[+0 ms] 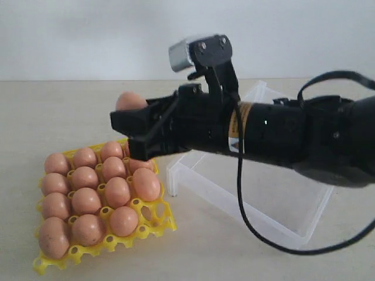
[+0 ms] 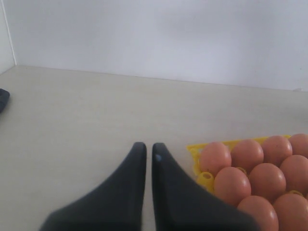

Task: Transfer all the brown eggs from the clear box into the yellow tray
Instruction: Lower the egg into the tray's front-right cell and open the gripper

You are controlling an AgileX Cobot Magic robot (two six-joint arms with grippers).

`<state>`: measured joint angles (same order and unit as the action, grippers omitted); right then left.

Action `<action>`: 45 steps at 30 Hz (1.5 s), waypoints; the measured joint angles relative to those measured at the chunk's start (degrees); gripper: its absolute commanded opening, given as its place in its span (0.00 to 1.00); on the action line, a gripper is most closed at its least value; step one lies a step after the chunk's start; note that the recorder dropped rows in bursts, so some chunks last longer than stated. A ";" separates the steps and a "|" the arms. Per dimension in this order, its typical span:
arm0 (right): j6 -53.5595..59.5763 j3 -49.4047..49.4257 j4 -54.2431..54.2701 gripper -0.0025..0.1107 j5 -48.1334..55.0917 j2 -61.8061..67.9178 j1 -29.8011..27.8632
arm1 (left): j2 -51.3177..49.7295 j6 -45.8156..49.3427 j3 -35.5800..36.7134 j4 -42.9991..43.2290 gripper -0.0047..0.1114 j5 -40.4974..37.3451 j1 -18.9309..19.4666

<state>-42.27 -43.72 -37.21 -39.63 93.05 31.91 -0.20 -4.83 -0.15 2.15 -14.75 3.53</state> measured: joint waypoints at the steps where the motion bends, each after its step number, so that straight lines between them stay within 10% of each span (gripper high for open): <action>1: 1.20 1.76 1.13 0.02 -0.98 0.77 0.00 | 0.00 0.00 0.00 0.00 0.08 0.00 0.00; 12: 5.65 7.00 3.32 0.02 -20.28 15.38 0.00 | 0.00 0.00 0.00 0.00 0.08 0.00 0.00; 45: 6.71 7.00 6.55 0.02 -5.36 17.00 0.00 | 0.00 0.00 0.00 0.00 0.08 0.00 0.00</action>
<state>-35.56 -36.72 -30.66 -45.00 110.05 31.91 -0.20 -4.83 -0.15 2.15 -14.75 3.53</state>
